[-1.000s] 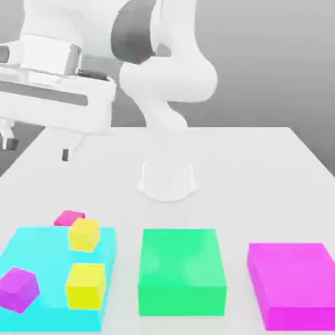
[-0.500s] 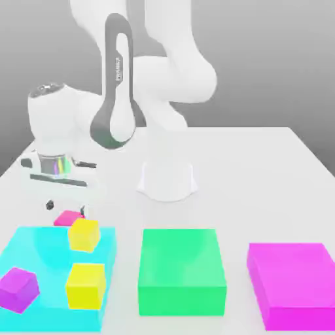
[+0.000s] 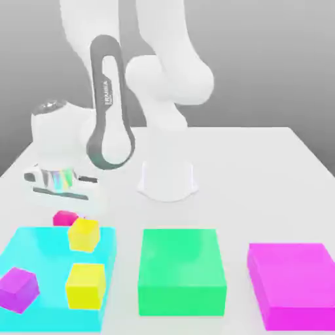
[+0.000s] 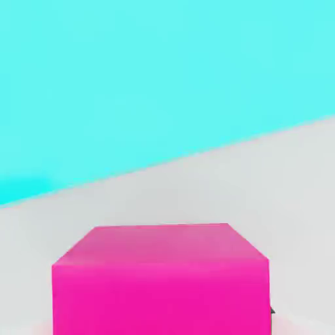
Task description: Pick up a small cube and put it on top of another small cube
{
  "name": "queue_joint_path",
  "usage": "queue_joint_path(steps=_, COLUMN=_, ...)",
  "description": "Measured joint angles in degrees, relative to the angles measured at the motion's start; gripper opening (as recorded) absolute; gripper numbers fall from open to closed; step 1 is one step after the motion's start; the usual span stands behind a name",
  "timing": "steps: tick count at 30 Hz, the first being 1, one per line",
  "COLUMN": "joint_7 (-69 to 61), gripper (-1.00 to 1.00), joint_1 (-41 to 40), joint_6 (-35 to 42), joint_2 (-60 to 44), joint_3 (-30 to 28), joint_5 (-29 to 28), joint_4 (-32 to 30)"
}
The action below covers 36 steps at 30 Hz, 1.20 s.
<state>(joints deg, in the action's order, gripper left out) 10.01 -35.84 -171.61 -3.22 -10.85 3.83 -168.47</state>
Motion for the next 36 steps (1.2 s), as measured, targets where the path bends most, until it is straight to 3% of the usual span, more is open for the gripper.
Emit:
queue_joint_path(steps=3, joint_7=4.1, gripper=-1.0, joint_1=-1.8, joint_6=5.1, joint_2=6.2, joint_3=-0.2, joint_5=-6.1, joint_4=-1.1)
queue_joint_path(steps=5, joint_7=3.8, gripper=-1.0, joint_1=-0.7, joint_6=8.2, joint_2=7.3, joint_3=0.4, joint_5=-5.6, joint_4=1.0)
queue_joint_path(steps=13, joint_7=1.6, gripper=-1.0, joint_1=5.5, joint_6=20.0, joint_2=3.1, joint_3=3.3, joint_5=-1.6, joint_4=16.9)
queue_joint_path(steps=23, joint_7=3.0, gripper=-1.0, joint_1=10.9, joint_6=34.8, joint_2=-3.0, joint_3=6.8, joint_5=-2.6, joint_4=37.7)
queue_joint_path(steps=27, joint_7=2.9, gripper=-1.0, joint_1=11.2, joint_6=29.4, joint_2=-9.5, joint_3=7.2, joint_5=-2.3, joint_4=38.8)
queue_joint_path(steps=28, joint_7=2.8, gripper=1.0, joint_1=11.2, joint_6=28.2, joint_2=-10.4, joint_3=7.2, joint_5=-2.2, joint_4=38.7)
queue_joint_path(steps=36, joint_7=3.1, gripper=1.0, joint_1=11.3, joint_6=30.3, joint_2=-8.8, joint_3=7.1, joint_5=-2.5, joint_4=39.1)
